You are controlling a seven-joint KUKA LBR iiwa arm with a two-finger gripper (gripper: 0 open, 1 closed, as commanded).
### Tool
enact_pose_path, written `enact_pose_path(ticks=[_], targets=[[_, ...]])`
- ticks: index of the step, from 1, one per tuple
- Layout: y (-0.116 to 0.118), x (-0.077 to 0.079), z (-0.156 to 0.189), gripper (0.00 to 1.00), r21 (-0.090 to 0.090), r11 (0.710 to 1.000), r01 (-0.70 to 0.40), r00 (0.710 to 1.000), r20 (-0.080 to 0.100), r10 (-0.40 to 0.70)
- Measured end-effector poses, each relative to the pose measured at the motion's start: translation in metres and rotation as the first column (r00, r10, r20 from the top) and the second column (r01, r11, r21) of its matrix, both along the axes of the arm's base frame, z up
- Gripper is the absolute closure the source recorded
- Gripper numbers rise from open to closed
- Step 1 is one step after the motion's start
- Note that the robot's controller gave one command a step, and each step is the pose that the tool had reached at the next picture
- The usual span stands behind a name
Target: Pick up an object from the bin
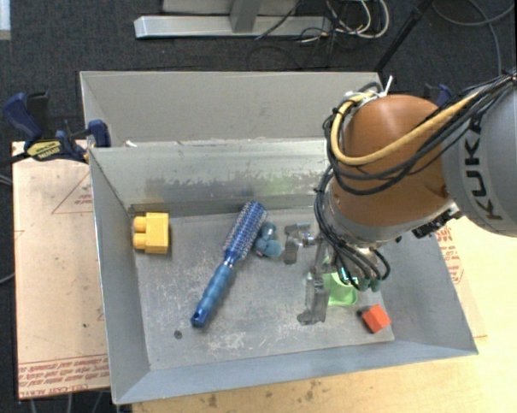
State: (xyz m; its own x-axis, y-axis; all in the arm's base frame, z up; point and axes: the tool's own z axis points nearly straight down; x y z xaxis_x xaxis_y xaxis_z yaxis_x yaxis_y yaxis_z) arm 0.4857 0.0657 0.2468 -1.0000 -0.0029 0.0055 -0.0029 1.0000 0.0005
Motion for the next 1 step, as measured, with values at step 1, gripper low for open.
enact_pose_path(ticks=[1], targets=[[0.0518, 0.0932, -0.086, 0.0, 0.001, 0.983, 0.184, 0.983, 0.005, -0.184]])
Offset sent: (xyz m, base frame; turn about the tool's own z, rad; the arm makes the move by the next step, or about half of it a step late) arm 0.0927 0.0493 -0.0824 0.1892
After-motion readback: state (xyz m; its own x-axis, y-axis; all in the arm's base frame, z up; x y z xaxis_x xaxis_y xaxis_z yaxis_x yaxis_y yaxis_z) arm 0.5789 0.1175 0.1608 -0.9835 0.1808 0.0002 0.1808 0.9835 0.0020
